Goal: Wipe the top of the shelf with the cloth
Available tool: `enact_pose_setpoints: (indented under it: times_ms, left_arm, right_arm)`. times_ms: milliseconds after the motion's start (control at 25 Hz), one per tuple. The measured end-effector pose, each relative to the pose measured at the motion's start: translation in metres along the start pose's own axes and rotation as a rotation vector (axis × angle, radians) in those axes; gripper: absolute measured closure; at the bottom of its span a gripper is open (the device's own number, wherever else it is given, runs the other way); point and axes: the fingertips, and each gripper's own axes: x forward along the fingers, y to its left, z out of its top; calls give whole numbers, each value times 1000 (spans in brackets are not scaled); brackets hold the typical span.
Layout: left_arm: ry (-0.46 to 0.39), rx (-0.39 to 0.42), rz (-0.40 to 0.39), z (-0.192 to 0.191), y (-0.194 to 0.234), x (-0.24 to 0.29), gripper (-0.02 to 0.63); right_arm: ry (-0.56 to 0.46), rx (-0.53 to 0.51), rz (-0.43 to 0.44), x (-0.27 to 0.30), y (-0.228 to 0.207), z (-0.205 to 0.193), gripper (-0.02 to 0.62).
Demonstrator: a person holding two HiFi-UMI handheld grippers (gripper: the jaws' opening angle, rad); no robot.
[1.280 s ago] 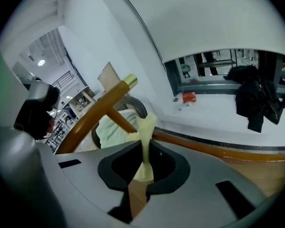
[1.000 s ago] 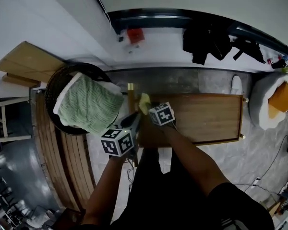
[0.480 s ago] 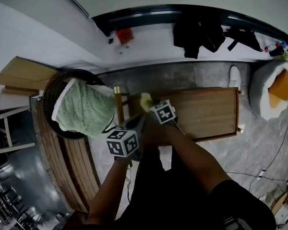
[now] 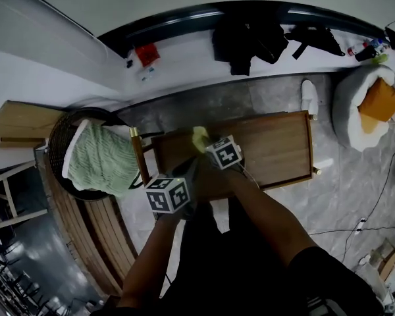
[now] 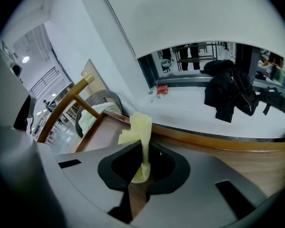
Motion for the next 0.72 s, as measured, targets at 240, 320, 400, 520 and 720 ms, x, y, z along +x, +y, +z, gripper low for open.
enact_pose_setpoints:
  times_ms: [240, 320, 400, 520, 720]
  left_arm:
    - [23, 14, -19, -4, -25, 26, 594]
    - [30, 24, -24, -6, -32, 36, 594]
    - [40, 30, -28, -9, -39, 45, 594]
    - [50, 27, -37, -13, -51, 59, 594]
    - [72, 36, -65, -20, -78, 85, 594]
  right_arm:
    - [-16, 21, -51, -28, -42, -7, 549]
    - [-16, 33, -67, -37, -56, -12, 549]
    - [-22, 45, -77, -46, -70, -16, 549]
    - [-30, 59, -95, -62, -91, -21, 549]
    - [-47, 78, -126, -87, -128, -29, 549]
